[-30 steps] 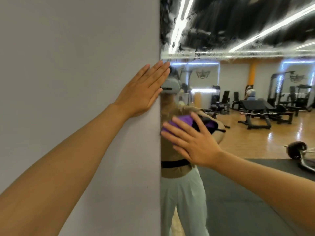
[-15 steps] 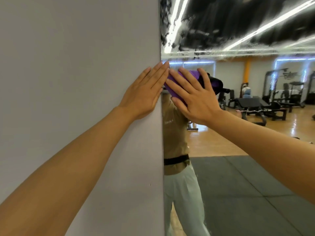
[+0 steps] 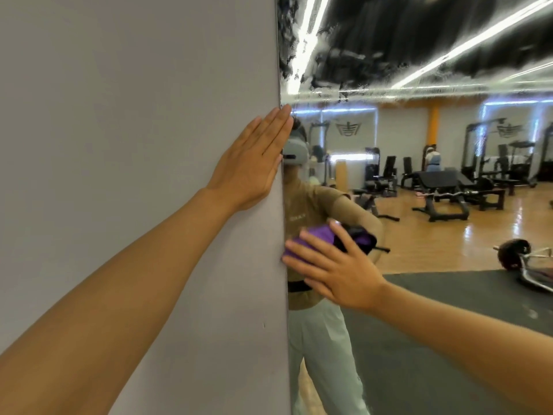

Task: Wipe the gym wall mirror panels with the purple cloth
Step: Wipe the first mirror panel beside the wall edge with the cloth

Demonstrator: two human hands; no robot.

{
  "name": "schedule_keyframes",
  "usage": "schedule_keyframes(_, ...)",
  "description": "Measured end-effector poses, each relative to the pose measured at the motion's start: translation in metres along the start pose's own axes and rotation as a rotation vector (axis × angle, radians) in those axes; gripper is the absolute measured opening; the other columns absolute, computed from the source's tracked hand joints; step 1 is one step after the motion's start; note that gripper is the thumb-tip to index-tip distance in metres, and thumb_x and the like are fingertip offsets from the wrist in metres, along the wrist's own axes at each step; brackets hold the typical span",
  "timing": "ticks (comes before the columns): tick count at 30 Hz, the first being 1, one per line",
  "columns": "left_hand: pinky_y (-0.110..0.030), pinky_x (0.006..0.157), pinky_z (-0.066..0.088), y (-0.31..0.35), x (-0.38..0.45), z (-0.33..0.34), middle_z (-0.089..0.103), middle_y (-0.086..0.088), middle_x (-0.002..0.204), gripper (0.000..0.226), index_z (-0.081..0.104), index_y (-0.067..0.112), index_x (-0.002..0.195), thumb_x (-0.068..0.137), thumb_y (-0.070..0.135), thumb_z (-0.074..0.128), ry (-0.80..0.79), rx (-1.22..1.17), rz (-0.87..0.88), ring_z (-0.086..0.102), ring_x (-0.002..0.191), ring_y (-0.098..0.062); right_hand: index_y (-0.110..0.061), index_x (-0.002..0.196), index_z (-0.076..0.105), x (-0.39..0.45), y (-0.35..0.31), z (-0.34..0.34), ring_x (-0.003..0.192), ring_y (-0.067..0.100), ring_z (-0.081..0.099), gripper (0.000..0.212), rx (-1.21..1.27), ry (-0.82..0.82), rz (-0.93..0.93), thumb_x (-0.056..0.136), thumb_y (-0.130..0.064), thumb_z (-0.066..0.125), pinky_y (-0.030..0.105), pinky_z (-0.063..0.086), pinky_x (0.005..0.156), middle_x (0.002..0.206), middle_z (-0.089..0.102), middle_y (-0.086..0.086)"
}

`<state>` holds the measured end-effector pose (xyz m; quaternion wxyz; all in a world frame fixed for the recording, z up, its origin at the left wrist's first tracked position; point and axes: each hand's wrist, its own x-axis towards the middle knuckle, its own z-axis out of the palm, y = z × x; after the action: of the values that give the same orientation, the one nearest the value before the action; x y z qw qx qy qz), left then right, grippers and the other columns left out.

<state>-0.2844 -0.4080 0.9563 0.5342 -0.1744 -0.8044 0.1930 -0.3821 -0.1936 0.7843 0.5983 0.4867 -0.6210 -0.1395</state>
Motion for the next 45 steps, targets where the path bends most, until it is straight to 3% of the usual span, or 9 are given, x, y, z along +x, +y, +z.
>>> schedule_keyframes(7,-0.029,0.125,-0.004,0.013,-0.002,0.004,0.014,-0.015,0.167,0.065,0.016,0.002,0.158,0.105,0.036,0.030,0.010,-0.026,-0.053,0.010,0.155,-0.025,-0.031,0.161,0.020,-0.034,-0.004,0.007,0.157,0.018,0.005,0.059,0.021,-0.138,-0.317,0.105,-0.045,0.034,0.054,-0.008,0.124,0.169,0.010,-0.006)
schedule_keyframes(13,-0.034,0.125,0.000,0.020,-0.005,0.015,0.019,-0.014,0.166,0.058,0.020,0.003,0.158,0.108,0.031,0.026,0.052,0.100,0.010,0.015,0.154,-0.026,-0.030,0.161,0.023,0.027,0.075,-0.021,0.155,0.022,0.016,0.052,0.069,-0.018,0.108,0.110,-0.045,0.022,0.057,0.011,0.123,0.168,0.019,-0.002)
schedule_keyframes(19,-0.034,0.125,0.002,0.028,-0.006,0.025,0.025,-0.019,0.163,0.050,0.027,-0.002,0.155,0.107,0.012,0.033,0.141,0.070,0.046,0.021,0.152,-0.032,-0.028,0.160,0.025,0.023,0.022,-0.006,0.154,0.024,0.019,0.051,0.047,0.088,0.316,0.111,-0.039,0.023,0.059,0.014,0.121,0.167,0.022,0.000)
schedule_keyframes(22,-0.036,0.126,0.007,0.032,-0.010,0.028,0.030,-0.021,0.160,0.050,0.032,-0.004,0.153,0.104,0.003,0.044,0.167,0.052,0.055,0.026,0.150,-0.035,-0.030,0.160,0.025,-0.002,-0.017,0.009,0.155,0.021,0.016,0.051,0.058,0.047,0.149,0.110,-0.037,0.026,0.057,0.006,0.124,0.167,0.022,-0.004)
schedule_keyframes(26,-0.038,0.127,0.004,0.041,-0.021,0.025,0.018,-0.018,0.166,0.062,0.020,0.001,0.157,0.107,0.033,0.037,0.037,-0.042,-0.012,0.013,0.154,-0.031,-0.028,0.162,0.012,-0.048,-0.055,0.017,0.157,0.020,-0.002,0.059,0.081,-0.064,-0.134,0.106,-0.038,0.028,0.054,-0.008,0.124,0.169,0.007,-0.006)
schedule_keyframes(29,-0.038,0.127,0.002,0.050,-0.032,0.028,0.013,-0.018,0.167,0.069,0.016,0.000,0.158,0.106,0.040,0.038,0.001,-0.046,-0.030,0.008,0.155,-0.030,-0.024,0.163,0.007,-0.060,-0.058,0.018,0.156,0.021,-0.007,0.068,0.048,-0.094,-0.209,0.104,-0.040,0.037,0.055,-0.012,0.123,0.170,-0.004,-0.003)
schedule_keyframes(34,-0.035,0.127,-0.002,0.062,-0.036,0.035,0.008,-0.018,0.167,0.072,0.013,-0.001,0.158,0.106,0.042,0.037,-0.008,-0.021,-0.093,-0.002,0.155,-0.023,-0.027,0.161,0.018,-0.053,-0.035,0.019,0.156,0.018,0.000,0.062,0.056,-0.090,-0.276,0.105,-0.041,0.038,0.054,-0.012,0.123,0.168,0.013,-0.007)
schedule_keyframes(40,-0.038,0.127,0.004,0.074,-0.038,0.037,0.012,-0.021,0.166,0.068,0.016,-0.003,0.158,0.107,0.038,0.034,0.040,-0.016,-0.138,0.004,0.155,-0.028,-0.029,0.159,0.027,-0.016,0.035,-0.005,0.154,0.020,0.019,0.050,0.089,0.055,0.113,0.110,-0.040,0.028,0.055,0.013,0.122,0.166,0.024,-0.002)
schedule_keyframes(45,-0.036,0.127,0.000,0.084,-0.036,0.039,0.010,-0.019,0.167,0.065,0.014,-0.001,0.158,0.106,0.034,0.032,0.060,-0.080,-0.219,-0.001,0.154,-0.024,-0.025,0.158,0.034,0.005,0.042,-0.015,0.154,0.024,0.021,0.051,0.113,0.151,0.410,0.109,-0.038,0.037,0.059,0.014,0.123,0.166,0.026,0.001)
